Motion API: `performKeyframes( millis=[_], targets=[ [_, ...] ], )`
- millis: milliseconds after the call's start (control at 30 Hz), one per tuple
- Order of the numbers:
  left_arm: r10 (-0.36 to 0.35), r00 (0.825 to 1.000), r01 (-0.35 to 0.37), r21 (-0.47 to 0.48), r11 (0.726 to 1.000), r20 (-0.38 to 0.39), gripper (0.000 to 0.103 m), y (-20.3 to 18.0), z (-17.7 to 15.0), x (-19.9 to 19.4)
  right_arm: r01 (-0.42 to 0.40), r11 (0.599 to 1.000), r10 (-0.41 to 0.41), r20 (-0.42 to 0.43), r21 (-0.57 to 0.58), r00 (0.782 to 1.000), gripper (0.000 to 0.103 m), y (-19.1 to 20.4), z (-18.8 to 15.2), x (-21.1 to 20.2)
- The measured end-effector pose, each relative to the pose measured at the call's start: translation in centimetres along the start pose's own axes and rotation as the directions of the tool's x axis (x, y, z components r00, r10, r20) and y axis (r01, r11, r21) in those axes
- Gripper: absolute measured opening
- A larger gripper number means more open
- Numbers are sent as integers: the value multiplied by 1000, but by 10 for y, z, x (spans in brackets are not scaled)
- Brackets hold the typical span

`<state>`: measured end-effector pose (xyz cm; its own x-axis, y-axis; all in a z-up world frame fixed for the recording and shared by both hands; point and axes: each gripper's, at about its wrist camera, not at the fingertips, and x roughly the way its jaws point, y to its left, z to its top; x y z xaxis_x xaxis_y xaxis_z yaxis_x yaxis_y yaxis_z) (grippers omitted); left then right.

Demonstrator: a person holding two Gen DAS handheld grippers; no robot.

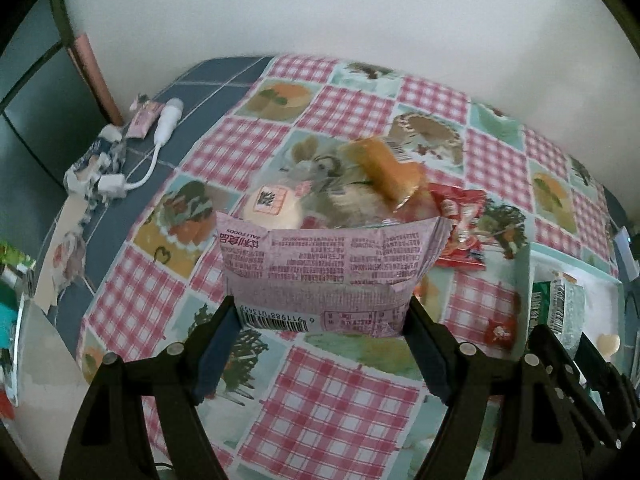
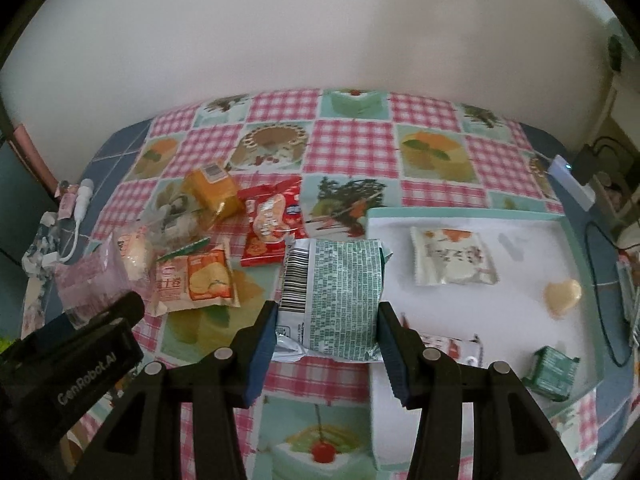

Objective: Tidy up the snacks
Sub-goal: 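Carry the pink pack with the left tool while the right tool carries the striped pack over the tray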

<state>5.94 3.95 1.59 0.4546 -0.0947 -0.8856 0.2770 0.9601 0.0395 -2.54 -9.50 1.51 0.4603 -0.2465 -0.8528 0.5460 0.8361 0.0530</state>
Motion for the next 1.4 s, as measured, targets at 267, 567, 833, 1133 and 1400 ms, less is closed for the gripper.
performKeyframes(
  millis=[267, 567, 833, 1133, 1400],
  targets=[
    [-8, 999, 4, 74, 997, 51, 81, -31, -6, -19, 48, 997, -49, 21, 60, 999, 52, -33, -3, -16],
    [-46, 996, 35, 152, 988, 73, 81, -73, -20, -30, 114, 976, -120, 24, 187, 992, 52, -98, -1, -30],
    [-96, 991, 67, 285, 956, 90, 81, -129, -43, -42, 157, 933, -161, -15, 322, 987, 52, -168, -11, -34],
    [-145, 986, 97, 413, 906, 86, 81, -188, -68, -43, 176, 897, -175, -41, 405, 984, 52, -219, -23, -36],
    [-170, 981, 113, 451, 885, 89, 81, -218, -77, -38, 189, 883, -184, -54, 429, 981, 52, -237, -29, -35]
  ],
)
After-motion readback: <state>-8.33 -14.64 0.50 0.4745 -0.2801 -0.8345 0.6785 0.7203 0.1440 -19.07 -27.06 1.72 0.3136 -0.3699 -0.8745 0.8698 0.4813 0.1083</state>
